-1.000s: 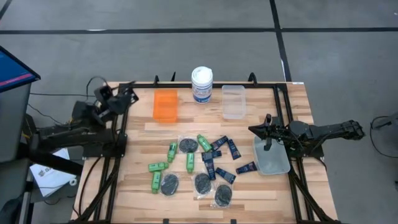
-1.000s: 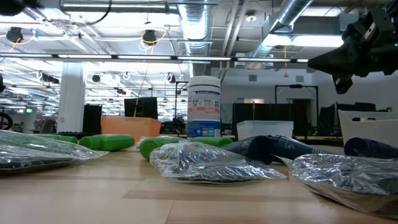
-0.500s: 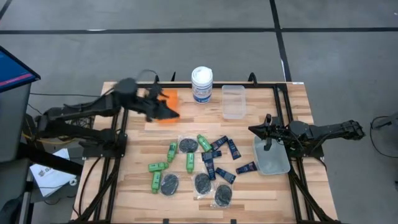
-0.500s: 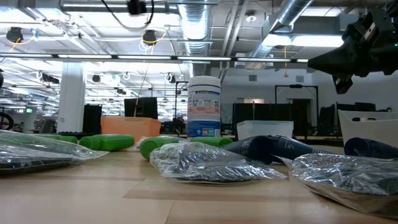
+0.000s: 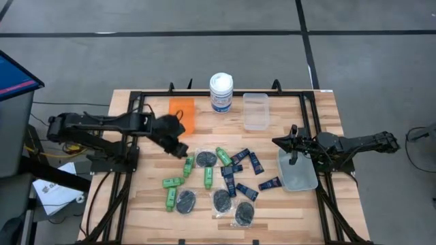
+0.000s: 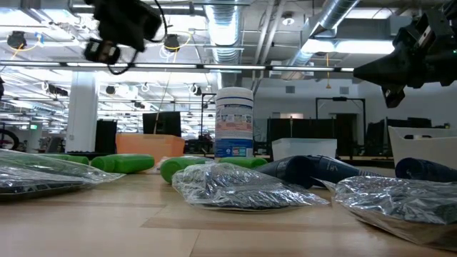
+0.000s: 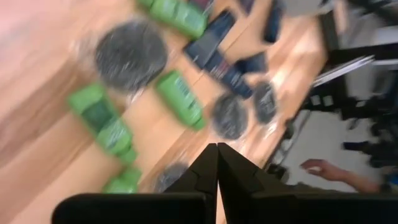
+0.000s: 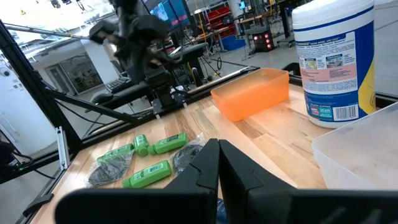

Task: Pick & Place Travel size toiletries
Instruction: Put the green shampoo into the orange bin

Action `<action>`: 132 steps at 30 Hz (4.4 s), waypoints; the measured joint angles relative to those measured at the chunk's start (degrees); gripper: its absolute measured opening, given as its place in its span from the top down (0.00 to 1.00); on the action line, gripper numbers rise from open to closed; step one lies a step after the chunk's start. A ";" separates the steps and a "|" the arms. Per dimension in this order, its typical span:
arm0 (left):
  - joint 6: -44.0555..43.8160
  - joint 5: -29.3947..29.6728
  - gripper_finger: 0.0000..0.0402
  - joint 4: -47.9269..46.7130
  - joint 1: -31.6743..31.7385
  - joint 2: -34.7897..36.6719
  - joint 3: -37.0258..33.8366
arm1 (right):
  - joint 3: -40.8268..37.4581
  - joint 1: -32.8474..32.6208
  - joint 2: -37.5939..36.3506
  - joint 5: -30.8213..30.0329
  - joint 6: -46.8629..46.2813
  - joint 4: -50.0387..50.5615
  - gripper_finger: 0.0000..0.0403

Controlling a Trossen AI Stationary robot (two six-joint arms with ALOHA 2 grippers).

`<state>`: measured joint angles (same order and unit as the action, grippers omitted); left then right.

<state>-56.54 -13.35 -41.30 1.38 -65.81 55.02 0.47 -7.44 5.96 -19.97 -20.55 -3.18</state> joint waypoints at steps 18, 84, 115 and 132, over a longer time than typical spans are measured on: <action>-20.28 29.39 0.98 -8.82 -17.00 -3.68 -2.57 | 0.01 -0.01 -0.07 0.01 -0.01 -0.11 1.00; 8.48 41.52 0.72 3.30 -18.53 8.60 -1.42 | 0.00 0.00 -0.04 0.06 -0.01 -0.20 1.00; 38.35 31.91 0.99 34.86 -20.18 65.78 -41.84 | 0.00 -0.01 -0.02 0.07 0.00 -0.21 1.00; 37.84 26.80 0.99 36.41 -20.17 65.47 -46.98 | 0.00 -0.01 -0.04 0.07 0.00 -0.20 1.00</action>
<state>-18.70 13.45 -4.90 -18.79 -0.34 8.05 0.47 -7.45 5.91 -19.90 -20.55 -3.38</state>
